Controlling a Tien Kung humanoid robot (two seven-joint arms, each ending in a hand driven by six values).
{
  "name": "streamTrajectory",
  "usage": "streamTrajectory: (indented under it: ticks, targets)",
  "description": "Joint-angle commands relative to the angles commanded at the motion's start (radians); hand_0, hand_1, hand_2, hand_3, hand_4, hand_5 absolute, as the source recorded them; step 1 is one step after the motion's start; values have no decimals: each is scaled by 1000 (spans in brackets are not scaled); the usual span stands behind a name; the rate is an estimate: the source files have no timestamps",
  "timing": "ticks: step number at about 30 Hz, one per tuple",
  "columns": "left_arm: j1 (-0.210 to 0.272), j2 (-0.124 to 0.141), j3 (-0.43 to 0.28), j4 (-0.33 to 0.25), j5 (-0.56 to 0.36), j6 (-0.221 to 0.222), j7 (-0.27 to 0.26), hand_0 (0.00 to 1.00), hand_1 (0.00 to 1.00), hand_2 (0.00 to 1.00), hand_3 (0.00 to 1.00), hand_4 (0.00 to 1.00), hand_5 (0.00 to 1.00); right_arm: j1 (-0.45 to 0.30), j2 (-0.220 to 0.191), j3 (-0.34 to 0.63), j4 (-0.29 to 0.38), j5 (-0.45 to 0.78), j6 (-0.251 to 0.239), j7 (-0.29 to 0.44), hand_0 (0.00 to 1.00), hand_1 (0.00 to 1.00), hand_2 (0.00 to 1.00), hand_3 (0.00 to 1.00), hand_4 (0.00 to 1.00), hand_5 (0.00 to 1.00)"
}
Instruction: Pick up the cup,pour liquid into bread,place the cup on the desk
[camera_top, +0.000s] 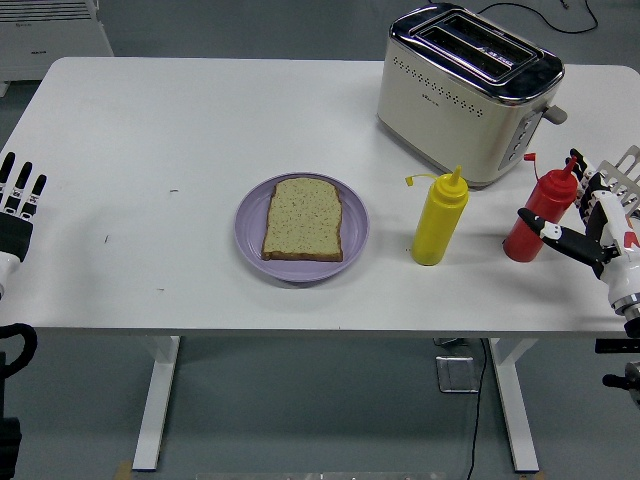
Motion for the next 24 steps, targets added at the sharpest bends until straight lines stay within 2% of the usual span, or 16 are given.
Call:
streamTrajectory:
  ticks: [6, 7, 8, 12, 13, 18, 19, 24]
  targets:
    - [0, 1, 3, 1, 0, 0, 0, 801, 777, 780, 713, 614, 998, 30, 24, -39, -25, 103, -48, 22, 989, 932, 976, 998, 934, 263]
    - [0, 1, 3, 1, 0, 0, -1, 800, 777, 780, 713, 614, 998, 35, 27, -53, -26, 132, -54, 27, 947, 879, 921, 969, 933, 259]
    - [0, 1, 3, 1, 0, 0, -1, 800, 777, 780, 713, 614, 998, 38, 28, -59, -27, 145, -59, 32, 947, 879, 921, 969, 933, 259]
    - [1, 3, 3, 0, 1, 0, -1, 800, 777, 780, 713, 614, 998, 51, 37, -99, -31, 256, -109, 66, 947, 879, 921, 969, 933, 259]
    - [1, 3, 3, 0, 1, 0, -1, 801, 777, 780, 712, 613, 998, 56, 40, -108, -32, 278, -122, 73, 878, 804, 790, 807, 931, 259]
    - [3, 3, 4, 1, 1, 0, -1, 801, 777, 780, 712, 613, 998, 79, 52, -142, -35, 367, -160, 90, 878, 804, 790, 807, 931, 259]
    - [4, 3, 4, 1, 1, 0, -1, 801, 777, 780, 712, 613, 998, 82, 53, -144, -35, 374, -160, 91, 779, 625, 502, 598, 928, 257]
    - [6, 2, 4, 1, 1, 0, -1, 801, 777, 780, 712, 613, 998, 101, 66, -175, -46, 411, -171, 94, 779, 625, 502, 598, 928, 257]
